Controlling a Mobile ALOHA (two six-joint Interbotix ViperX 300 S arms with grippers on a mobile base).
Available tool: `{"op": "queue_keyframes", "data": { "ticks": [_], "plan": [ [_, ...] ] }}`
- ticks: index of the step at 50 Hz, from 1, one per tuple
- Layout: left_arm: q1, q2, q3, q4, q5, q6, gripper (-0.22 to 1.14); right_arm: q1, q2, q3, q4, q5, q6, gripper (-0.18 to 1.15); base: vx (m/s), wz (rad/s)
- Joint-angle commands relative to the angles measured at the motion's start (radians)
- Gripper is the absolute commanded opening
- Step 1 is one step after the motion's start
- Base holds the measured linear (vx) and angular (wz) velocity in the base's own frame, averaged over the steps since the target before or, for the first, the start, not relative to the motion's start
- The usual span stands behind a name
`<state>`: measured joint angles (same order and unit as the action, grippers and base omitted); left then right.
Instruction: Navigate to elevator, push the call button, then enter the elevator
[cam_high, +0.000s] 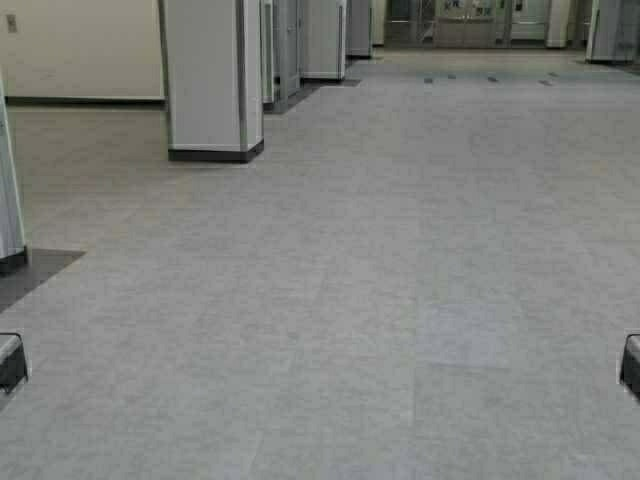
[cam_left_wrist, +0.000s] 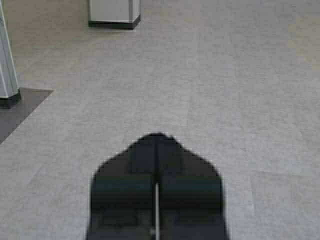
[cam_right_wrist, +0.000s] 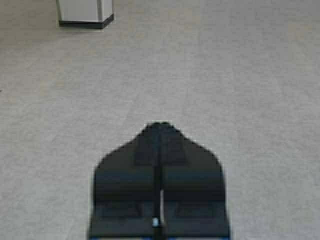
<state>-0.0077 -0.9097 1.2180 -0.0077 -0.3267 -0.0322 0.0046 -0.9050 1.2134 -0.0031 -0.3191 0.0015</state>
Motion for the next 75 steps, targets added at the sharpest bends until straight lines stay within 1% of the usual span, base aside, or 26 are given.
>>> {"op": "queue_keyframes", "data": {
  "ticks": [1, 12, 25, 50, 62, 75],
  "plan": [
    [0.000, 0.006, -0.012, 0.003, -0.008, 0.005, 0.02, 0.000, 0.003, -0.012, 0.002, -0.009, -0.005, 0.05, 0.60, -0.11],
    [0.000, 0.014, -0.009, 0.003, -0.011, -0.002, 0.02, -0.029, 0.012, -0.012, 0.002, -0.009, 0.003, 0.05, 0.64, -0.13],
    [0.000, 0.020, 0.000, 0.002, -0.048, 0.005, 0.02, -0.028, 0.012, -0.015, 0.002, -0.009, 0.020, 0.05, 0.65, -0.09],
    [0.000, 0.026, 0.002, 0.003, -0.054, 0.005, 0.02, -0.029, -0.015, -0.017, 0.000, -0.009, 0.066, 0.05, 0.70, 0.01],
    [0.000, 0.018, 0.011, -0.002, -0.052, -0.043, 0.02, -0.028, -0.018, -0.006, 0.002, -0.008, 0.064, 0.05, 0.74, -0.04],
    [-0.002, 0.021, -0.002, -0.002, -0.052, -0.049, 0.02, -0.028, -0.031, -0.014, 0.000, -0.009, 0.064, 0.05, 0.74, 0.04]
  ]
}}
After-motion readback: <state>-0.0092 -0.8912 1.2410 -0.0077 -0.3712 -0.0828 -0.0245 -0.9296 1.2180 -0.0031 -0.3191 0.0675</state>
